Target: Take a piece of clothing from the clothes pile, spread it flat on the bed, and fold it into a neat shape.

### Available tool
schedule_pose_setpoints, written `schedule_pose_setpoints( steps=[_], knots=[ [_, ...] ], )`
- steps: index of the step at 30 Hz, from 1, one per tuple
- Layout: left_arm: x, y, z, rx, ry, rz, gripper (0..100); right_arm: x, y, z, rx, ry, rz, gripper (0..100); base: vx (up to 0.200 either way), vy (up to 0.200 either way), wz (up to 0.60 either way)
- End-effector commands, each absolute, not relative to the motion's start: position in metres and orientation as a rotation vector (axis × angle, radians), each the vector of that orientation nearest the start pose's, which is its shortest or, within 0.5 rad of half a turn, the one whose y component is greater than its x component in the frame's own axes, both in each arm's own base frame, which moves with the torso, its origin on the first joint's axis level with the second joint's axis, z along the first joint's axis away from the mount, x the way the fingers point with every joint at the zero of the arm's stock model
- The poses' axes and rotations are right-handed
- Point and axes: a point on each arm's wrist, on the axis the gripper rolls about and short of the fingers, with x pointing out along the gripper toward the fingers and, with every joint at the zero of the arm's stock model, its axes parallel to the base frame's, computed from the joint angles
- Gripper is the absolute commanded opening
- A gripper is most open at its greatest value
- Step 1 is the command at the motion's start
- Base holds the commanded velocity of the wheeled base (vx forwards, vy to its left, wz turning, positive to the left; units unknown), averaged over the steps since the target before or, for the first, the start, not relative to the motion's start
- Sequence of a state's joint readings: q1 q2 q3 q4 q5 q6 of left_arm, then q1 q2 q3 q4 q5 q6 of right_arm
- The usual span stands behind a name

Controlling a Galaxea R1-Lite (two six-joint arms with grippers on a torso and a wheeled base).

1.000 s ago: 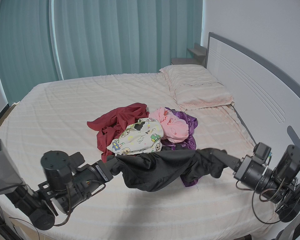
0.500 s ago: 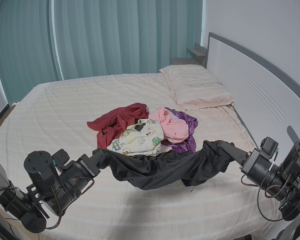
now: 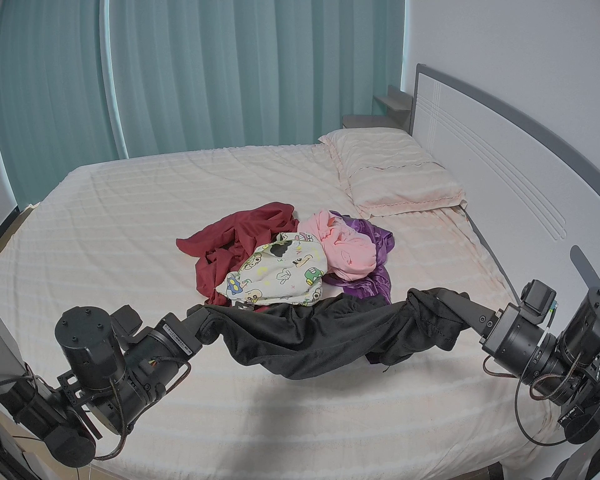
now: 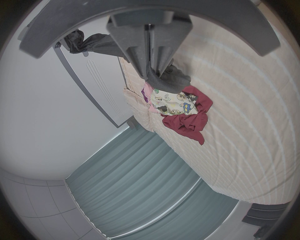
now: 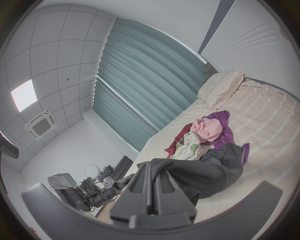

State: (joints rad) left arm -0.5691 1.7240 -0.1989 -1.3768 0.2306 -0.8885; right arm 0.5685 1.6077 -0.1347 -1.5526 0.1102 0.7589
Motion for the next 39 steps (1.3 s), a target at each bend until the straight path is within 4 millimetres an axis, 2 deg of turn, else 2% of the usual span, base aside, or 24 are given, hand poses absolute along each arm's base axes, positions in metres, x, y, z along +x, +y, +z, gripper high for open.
schedule_pose_setpoints(
  steps=[1,10,15,24,26,32,39],
  knots=[
    [0.198,-0.118,0.109,-0.824,0.278,-0.241,0,0.172,0.113,0.141,0.747,0.185,0.675,0,0.000,0.000,0.00],
    [0.198,-0.117,0.109,-0.845,0.279,-0.235,0,0.171,0.112,0.140,0.747,0.186,0.673,0,0.000,0.000,0.00],
    [0.198,-0.117,0.110,-0.876,0.282,-0.239,0,0.174,0.114,0.134,0.742,0.217,0.659,0,0.000,0.200,0.00],
    [0.197,-0.117,0.111,-0.871,0.279,-0.240,0,0.175,0.115,0.134,0.740,0.211,0.647,0,0.000,0.200,0.00],
    [0.193,-0.114,0.121,-0.860,0.239,-0.262,0,0.174,0.114,0.136,0.741,0.194,0.640,0,0.000,0.200,0.00],
    [0.187,-0.111,0.128,-0.867,0.211,-0.277,0,0.174,0.115,0.136,0.739,0.191,0.637,0,0.000,0.200,0.00],
    [0.183,-0.111,0.125,-0.858,0.234,-0.284,0,0.173,0.115,0.137,0.736,0.188,0.640,0,0.000,0.200,0.00]
  ],
)
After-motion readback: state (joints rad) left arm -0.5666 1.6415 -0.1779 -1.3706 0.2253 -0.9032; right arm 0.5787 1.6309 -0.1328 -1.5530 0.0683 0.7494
